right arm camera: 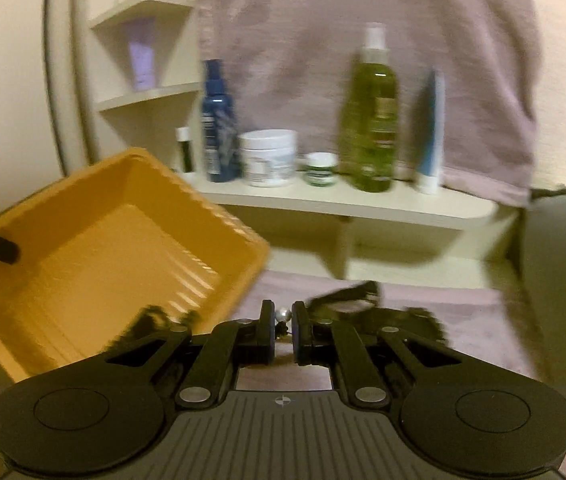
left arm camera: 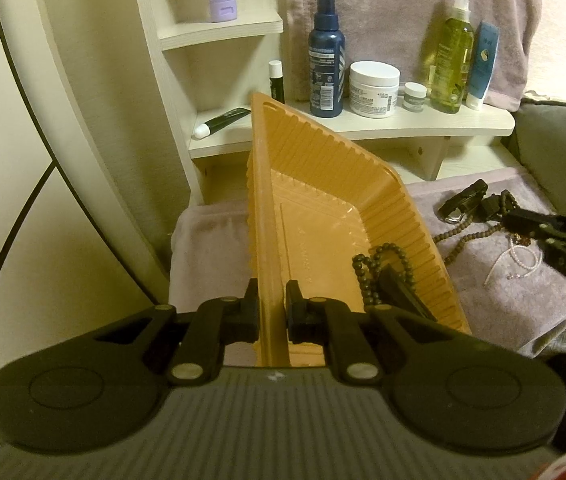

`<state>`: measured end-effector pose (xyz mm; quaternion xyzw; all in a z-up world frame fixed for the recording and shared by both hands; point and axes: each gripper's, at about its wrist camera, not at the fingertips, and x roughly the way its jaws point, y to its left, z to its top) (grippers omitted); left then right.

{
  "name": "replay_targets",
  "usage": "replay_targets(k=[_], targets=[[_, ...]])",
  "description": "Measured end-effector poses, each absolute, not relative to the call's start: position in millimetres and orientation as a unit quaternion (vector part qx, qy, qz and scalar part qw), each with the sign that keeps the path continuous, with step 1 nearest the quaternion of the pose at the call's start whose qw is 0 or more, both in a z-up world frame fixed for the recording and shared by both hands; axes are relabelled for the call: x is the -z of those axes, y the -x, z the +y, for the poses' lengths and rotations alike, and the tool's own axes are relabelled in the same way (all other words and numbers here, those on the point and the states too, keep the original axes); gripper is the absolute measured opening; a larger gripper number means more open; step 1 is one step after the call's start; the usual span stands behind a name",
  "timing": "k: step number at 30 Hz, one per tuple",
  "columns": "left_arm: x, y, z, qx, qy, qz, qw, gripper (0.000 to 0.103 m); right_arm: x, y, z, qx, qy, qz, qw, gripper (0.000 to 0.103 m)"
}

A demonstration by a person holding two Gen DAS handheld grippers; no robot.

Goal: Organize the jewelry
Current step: 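Carry the small charm into the orange tray and open the right gripper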

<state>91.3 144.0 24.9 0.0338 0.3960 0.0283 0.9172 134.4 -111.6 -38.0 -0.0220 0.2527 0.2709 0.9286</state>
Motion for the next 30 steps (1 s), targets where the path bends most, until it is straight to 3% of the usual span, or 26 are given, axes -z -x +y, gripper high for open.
replay_targets(k=[30], targets=[[-24,-91,145,-0.029,-0.032,0.396,0.917,0.010,55,-121,-20,-0.404,0.031,0.271,0.873,0.008]])
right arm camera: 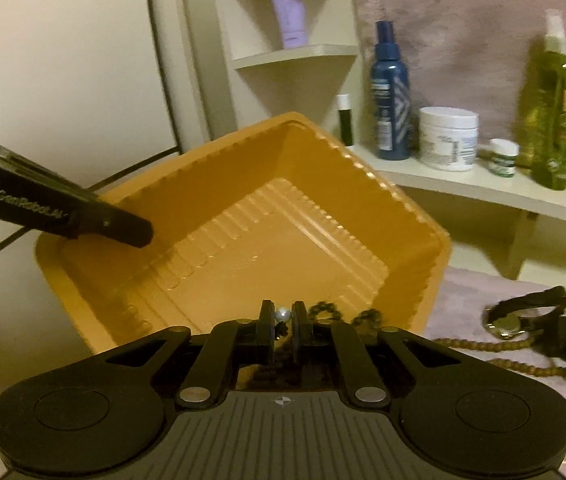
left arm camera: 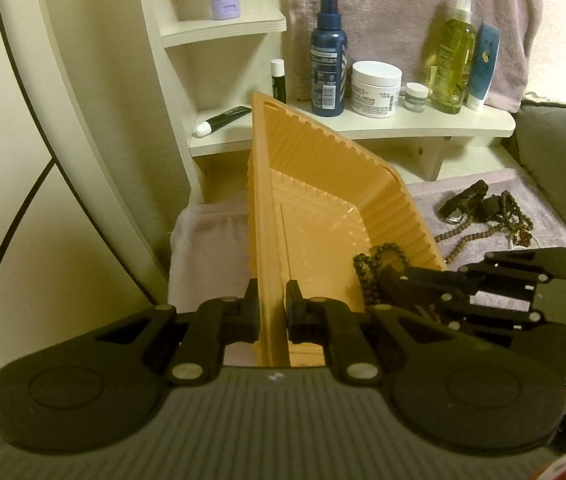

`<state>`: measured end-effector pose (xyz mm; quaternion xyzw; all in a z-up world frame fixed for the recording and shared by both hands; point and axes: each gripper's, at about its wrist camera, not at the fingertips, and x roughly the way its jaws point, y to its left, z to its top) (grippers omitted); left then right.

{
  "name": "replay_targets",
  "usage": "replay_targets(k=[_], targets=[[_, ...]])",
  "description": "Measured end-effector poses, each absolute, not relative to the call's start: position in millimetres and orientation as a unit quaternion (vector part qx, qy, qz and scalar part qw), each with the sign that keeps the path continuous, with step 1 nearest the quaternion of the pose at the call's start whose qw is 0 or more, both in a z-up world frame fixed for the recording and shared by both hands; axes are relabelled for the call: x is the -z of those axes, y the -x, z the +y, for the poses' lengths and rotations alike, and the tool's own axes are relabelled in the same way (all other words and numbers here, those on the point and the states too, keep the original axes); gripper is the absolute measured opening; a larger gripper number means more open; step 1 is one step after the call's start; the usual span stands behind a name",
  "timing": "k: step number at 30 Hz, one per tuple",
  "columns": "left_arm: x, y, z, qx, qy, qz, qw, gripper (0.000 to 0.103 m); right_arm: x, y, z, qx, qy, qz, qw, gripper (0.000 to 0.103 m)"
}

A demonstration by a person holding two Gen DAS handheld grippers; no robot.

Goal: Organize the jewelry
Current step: 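Carry the small charm into the orange tray and open the right gripper, then move the right gripper to the white pearl strand and close on it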

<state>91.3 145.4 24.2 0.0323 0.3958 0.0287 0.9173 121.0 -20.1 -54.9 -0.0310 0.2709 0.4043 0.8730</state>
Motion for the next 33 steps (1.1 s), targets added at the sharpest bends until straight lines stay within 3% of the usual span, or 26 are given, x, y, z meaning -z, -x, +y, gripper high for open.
replay_targets(k=[3,6,17,33], targets=[[-24,-91,145,-0.029,-0.032,0.396,0.917,0.010,55,-119,-19,-0.402,0.031,0.270,0.875,0.012],[-24,-91,145,-0.029,-0.032,0.396,0.917,0.010,54,-119,-25,-0.396,0.022,0.268,0.878,0.029],[-23,-91,145,-0.029,-0.031,0.395,0.918,0.010,47,-123,-100,-0.268,-0.007,0.252,0.930,0.031],[-24,-91,146,-0.028,-0.032,0.396,0.917,0.010,78,-114,-195,-0.151,-0.038,0.295,0.943,0.032]])
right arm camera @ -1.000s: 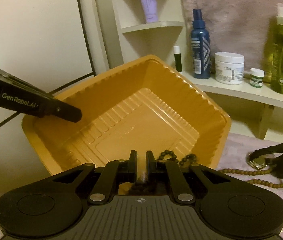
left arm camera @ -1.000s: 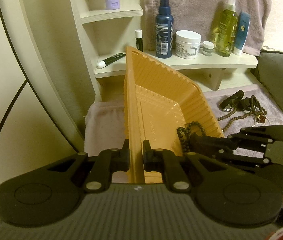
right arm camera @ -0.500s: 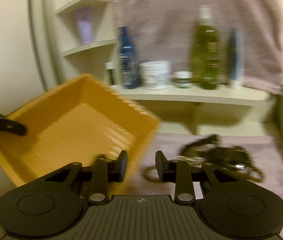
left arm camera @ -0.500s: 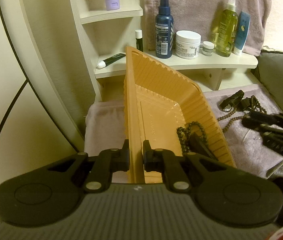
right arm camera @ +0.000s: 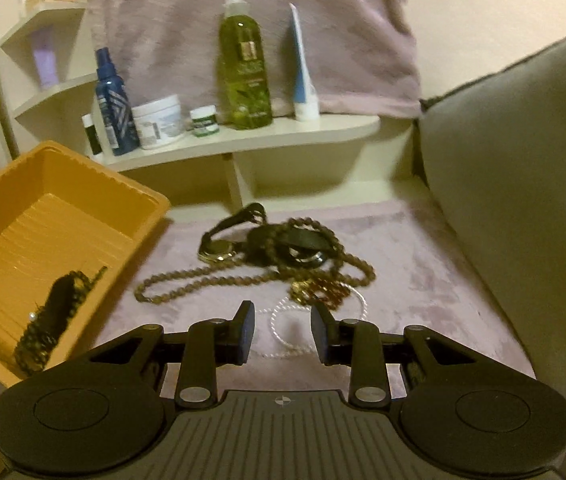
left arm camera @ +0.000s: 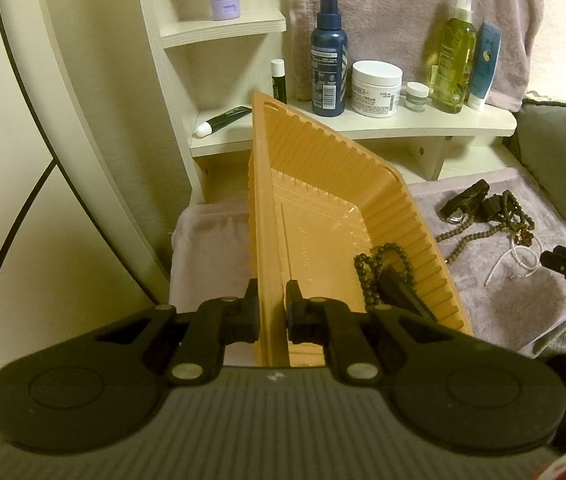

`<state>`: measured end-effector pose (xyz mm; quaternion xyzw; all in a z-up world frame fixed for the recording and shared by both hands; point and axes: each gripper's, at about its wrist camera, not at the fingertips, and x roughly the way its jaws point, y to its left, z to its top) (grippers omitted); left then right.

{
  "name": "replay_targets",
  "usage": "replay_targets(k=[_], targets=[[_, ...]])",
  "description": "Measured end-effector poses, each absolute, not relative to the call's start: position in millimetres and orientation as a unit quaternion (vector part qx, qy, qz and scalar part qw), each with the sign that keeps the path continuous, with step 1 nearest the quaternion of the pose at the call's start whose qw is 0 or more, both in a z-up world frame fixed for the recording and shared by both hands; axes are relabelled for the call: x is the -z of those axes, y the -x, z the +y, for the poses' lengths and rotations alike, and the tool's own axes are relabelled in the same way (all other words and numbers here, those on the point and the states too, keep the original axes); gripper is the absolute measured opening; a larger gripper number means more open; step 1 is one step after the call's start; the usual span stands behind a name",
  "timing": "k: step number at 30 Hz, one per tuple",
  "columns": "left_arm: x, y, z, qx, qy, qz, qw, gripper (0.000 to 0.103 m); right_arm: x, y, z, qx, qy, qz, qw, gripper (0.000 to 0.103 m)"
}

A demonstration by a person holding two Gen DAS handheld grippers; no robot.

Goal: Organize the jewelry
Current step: 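Move the right gripper to the white pearl strand and close on it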

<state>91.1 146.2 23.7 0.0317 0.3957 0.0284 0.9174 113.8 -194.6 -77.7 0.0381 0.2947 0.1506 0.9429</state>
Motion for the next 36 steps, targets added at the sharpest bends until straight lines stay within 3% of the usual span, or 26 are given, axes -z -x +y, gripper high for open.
replay_targets(k=[24,36], targets=[[-24,-91,148,-0.029,-0.031,0.396,0.917,0.010,102,-132,-206,-0.143,-0.030,0.319,0.937,0.032],[-22,-91,149,-0.031,-0.032,0.397,0.917,0.010,107,-148,-176,-0.194,0.041,0.323,0.925,0.031]])
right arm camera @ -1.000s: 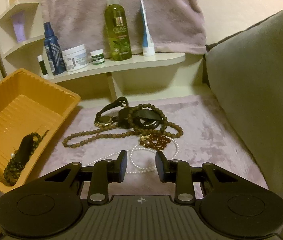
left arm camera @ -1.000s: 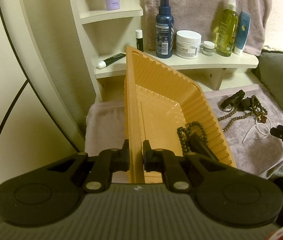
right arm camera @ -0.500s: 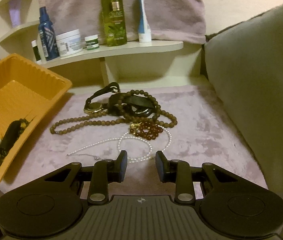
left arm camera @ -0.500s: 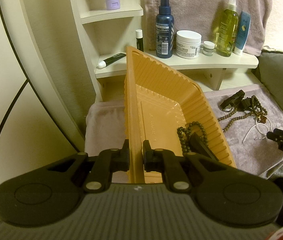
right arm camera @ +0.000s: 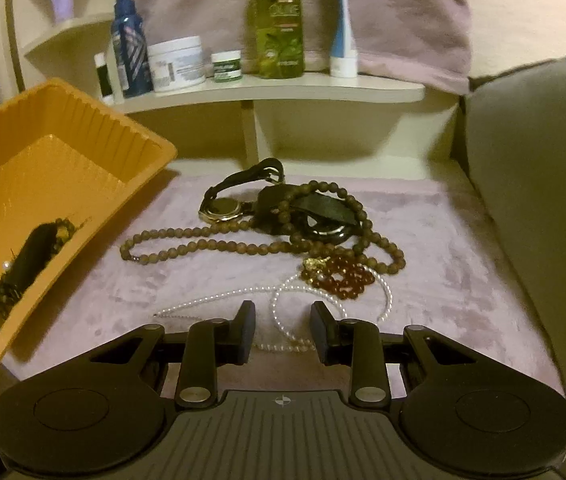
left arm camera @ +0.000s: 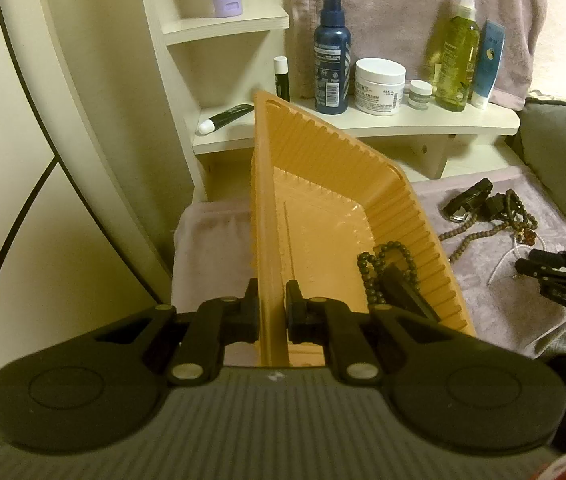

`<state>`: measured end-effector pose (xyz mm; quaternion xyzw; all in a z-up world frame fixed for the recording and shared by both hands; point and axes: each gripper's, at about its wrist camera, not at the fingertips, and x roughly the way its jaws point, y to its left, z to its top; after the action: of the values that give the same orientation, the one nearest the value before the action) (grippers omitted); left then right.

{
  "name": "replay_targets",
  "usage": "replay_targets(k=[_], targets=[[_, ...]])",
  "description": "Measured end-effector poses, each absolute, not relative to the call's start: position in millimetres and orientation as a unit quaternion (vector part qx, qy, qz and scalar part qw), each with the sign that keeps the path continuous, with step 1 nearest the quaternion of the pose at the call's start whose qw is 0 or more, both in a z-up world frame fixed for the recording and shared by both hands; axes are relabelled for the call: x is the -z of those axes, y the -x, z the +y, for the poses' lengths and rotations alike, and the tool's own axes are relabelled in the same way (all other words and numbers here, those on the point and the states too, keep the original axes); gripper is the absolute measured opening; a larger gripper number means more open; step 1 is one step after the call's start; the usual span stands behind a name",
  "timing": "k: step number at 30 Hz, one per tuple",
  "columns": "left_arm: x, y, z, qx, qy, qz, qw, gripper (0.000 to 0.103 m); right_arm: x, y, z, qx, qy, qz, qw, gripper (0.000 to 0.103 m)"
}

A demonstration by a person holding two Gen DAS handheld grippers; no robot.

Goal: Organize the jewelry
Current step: 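Move the right gripper to the white pearl strand and close on it, then lift the pearl strand with the right gripper and carry it over the tray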

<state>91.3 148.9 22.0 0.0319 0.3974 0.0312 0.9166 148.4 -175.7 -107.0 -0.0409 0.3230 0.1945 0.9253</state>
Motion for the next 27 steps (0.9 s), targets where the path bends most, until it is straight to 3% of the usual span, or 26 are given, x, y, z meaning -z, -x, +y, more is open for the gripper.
replay_targets(k=[2,6,27], targets=[[-22,-91,149,-0.032,-0.032,0.398,0.916,0.010,108,-149,-174,-0.198,0.051,0.322,0.924,0.030],[-21,-91,149,-0.032,-0.031,0.398,0.916,0.010,106,-150,-176,-0.203,0.053,0.330,0.921,0.003],[-22,-91,149,-0.032,-0.030,0.397,0.917,0.010,28,-131,-206,-0.195,0.011,0.218,0.956,0.002]])
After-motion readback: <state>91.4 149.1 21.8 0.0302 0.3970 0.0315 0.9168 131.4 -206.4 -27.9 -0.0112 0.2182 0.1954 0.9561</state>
